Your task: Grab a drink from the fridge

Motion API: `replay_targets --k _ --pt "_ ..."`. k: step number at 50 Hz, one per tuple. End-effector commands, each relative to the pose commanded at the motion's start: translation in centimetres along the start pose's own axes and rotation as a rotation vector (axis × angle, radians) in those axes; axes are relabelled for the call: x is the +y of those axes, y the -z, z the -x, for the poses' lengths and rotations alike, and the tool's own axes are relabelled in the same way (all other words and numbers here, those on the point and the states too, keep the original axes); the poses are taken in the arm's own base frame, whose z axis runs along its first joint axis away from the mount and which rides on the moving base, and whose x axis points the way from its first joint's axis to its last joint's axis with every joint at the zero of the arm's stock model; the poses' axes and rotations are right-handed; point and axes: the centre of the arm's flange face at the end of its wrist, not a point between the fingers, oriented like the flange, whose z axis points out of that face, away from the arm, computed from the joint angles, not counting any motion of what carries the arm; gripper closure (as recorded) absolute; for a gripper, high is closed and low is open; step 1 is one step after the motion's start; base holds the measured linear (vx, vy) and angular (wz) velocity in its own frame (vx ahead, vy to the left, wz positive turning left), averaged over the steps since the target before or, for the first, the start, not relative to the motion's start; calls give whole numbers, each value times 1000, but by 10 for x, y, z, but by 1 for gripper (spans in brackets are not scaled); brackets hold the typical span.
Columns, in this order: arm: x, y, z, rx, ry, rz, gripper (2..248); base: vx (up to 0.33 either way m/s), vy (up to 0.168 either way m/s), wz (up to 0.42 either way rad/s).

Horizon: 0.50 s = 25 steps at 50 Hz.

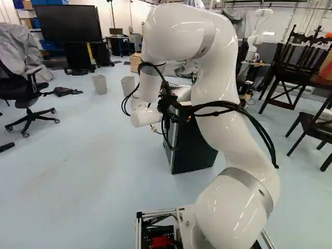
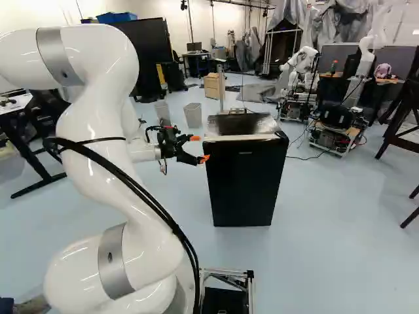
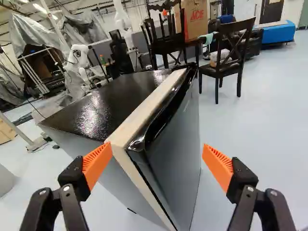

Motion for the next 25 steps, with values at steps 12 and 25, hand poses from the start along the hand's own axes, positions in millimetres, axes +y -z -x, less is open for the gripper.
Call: replay_targets --k 12,25 --pt "0 0 0 0 107 0 3 0 0 0" --pt "0 0 0 0 132 0 3 0 0 0"
